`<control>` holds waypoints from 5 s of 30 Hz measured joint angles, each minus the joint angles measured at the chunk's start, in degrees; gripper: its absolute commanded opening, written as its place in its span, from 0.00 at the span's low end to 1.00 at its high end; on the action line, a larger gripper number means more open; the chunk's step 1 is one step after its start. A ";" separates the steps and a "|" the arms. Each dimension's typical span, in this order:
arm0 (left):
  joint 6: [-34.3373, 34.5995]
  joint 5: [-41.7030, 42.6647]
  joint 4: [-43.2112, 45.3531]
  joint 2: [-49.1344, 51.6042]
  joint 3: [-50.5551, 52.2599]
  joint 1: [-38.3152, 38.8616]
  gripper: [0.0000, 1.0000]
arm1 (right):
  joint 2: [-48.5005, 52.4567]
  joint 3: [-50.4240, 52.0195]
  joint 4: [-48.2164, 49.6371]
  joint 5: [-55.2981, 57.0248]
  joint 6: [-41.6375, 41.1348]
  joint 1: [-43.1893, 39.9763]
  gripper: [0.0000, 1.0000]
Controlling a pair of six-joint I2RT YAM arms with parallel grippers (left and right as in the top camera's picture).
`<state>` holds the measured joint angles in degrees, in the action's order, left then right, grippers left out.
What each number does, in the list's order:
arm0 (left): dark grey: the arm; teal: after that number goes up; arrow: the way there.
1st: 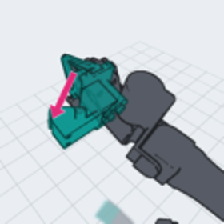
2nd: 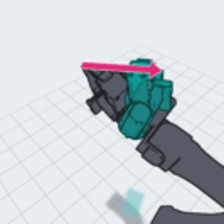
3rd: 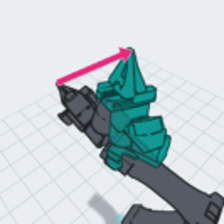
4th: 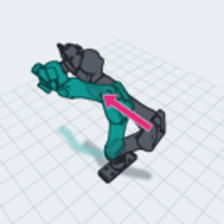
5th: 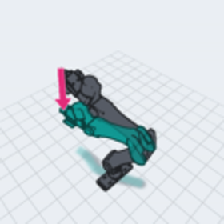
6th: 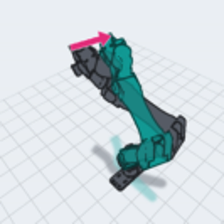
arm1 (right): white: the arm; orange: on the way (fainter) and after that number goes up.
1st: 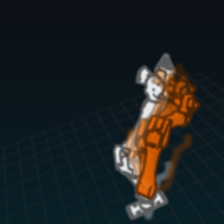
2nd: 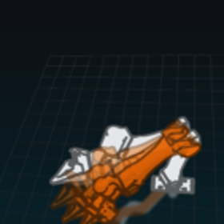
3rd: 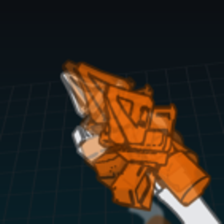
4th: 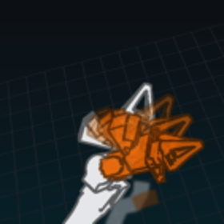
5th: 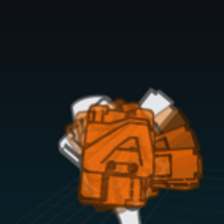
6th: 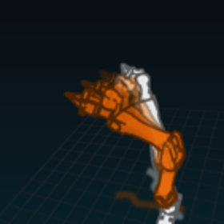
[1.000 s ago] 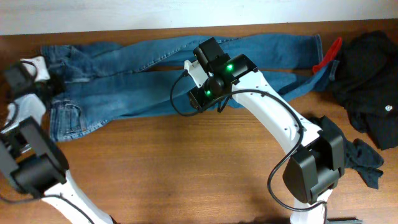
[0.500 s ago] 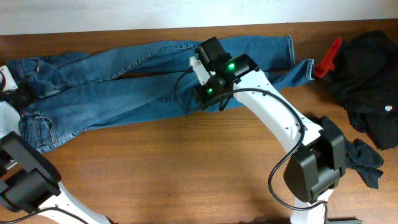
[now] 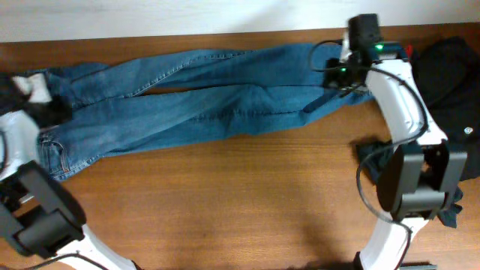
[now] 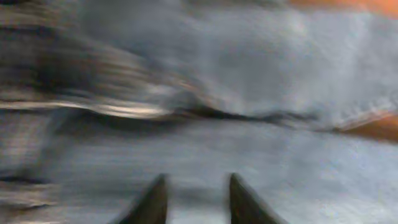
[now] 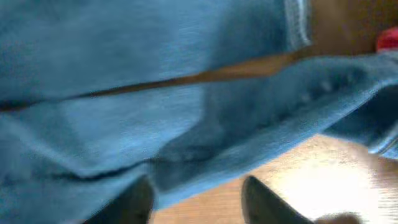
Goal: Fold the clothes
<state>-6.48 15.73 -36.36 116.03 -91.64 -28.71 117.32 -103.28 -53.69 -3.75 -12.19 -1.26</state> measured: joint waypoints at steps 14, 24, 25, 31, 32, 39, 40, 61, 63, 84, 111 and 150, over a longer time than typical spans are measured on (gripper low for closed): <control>-0.37 -7.91 -9.68 9.86 -0.52 12.66 0.01 | 12.81 3.19 -11.58 5.14 -3.72 -1.66 0.04; 4.98 -8.66 -14.43 9.79 -0.85 2.67 0.00 | 12.81 5.11 -18.53 10.84 -6.86 -3.85 0.04; 5.33 -8.66 -14.47 9.77 -0.85 1.38 0.00 | 12.68 5.11 -17.86 9.33 -5.51 -3.85 0.04; 6.38 -9.18 -14.64 9.46 -0.83 -0.57 0.01 | 5.44 5.20 -12.11 -6.75 5.05 -3.52 0.04; 6.45 -9.27 -14.69 9.40 -0.83 -0.57 0.01 | 3.69 5.18 -10.95 -8.28 5.73 -3.52 0.04; 6.80 -7.98 -14.93 7.93 -0.74 -0.15 0.11 | -2.78 4.17 6.62 -15.32 8.00 -2.29 0.10; 6.91 -7.76 -14.93 7.91 -0.74 0.20 0.12 | -1.90 4.13 10.49 -15.50 8.04 -2.01 0.10; 6.95 -8.09 -14.38 7.91 -0.68 3.04 0.12 | 16.33 2.19 18.80 -12.20 -1.81 -1.27 0.04; 6.95 -9.22 -14.40 7.91 -0.68 3.04 0.12 | 15.56 1.95 12.96 -12.20 -0.46 -1.09 0.04; 6.95 -13.62 -14.62 7.91 -0.68 0.66 0.13 | 10.75 -3.04 12.37 -10.43 5.33 -10.05 0.62; 6.95 -12.72 -14.21 7.91 -0.68 2.86 0.13 | 18.95 -3.08 15.19 -22.47 11.08 -13.29 0.14; 6.95 -12.55 -14.60 7.91 -0.68 3.58 0.22 | 16.63 -32.35 13.88 -9.79 32.59 -11.13 0.36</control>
<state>0.47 3.18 -50.96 123.94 -92.31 -25.12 133.95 -135.63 -39.81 -13.54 20.40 -12.38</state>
